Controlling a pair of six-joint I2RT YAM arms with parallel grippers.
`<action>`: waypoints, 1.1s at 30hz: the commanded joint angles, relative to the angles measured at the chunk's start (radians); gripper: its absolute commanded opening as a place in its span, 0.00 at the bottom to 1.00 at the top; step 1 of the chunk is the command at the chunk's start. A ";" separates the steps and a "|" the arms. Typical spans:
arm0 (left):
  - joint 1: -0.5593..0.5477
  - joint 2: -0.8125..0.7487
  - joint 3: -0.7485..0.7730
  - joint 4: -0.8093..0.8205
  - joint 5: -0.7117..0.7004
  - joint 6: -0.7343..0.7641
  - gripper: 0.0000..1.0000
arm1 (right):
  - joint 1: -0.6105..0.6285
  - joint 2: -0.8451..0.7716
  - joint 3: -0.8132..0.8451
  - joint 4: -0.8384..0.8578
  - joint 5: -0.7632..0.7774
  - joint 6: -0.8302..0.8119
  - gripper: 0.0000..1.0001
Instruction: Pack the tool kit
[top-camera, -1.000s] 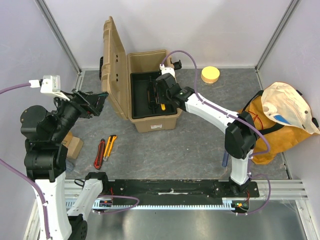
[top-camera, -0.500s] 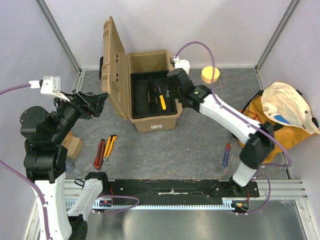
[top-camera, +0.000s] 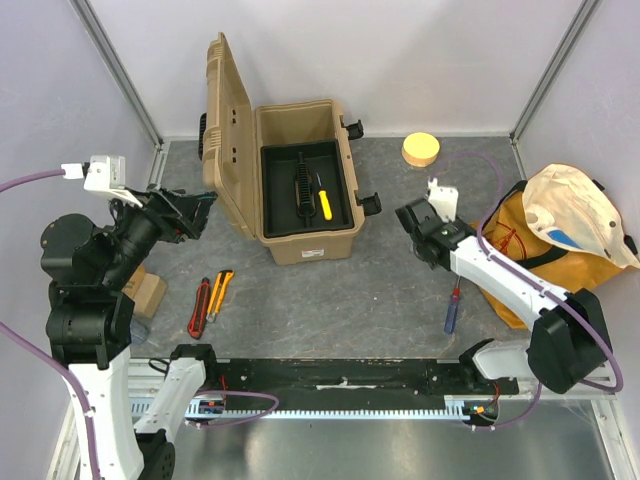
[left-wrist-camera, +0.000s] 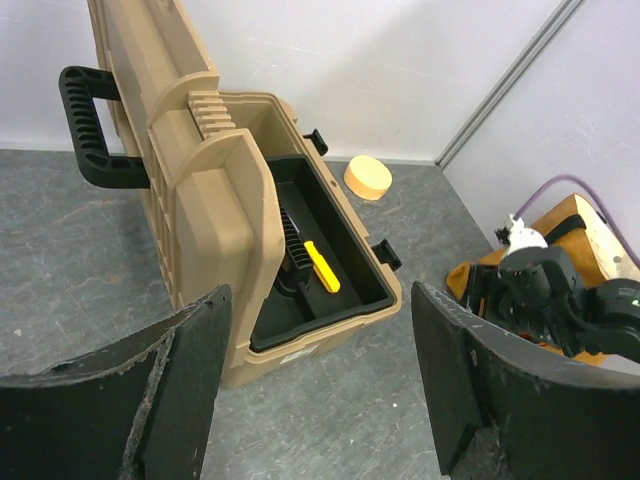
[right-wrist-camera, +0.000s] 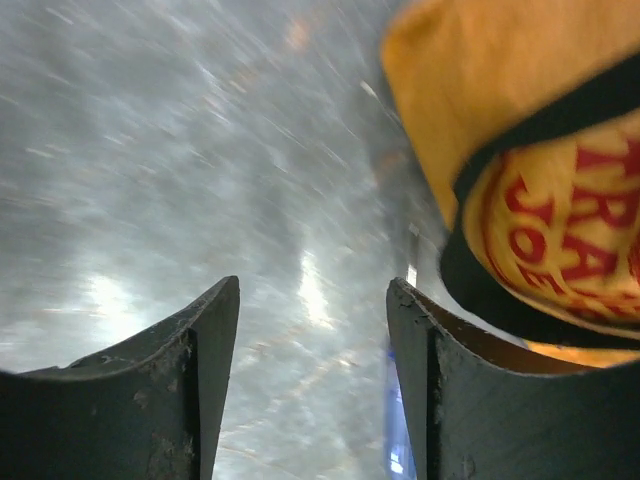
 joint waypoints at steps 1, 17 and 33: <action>-0.003 -0.006 -0.015 0.000 0.002 0.053 0.78 | -0.082 -0.080 -0.141 -0.037 -0.018 0.091 0.68; -0.001 0.004 -0.031 0.000 -0.024 0.060 0.79 | -0.300 -0.134 -0.418 0.115 -0.356 0.149 0.66; -0.003 0.009 -0.032 -0.003 -0.038 0.065 0.79 | -0.308 -0.133 -0.407 0.140 -0.370 0.103 0.19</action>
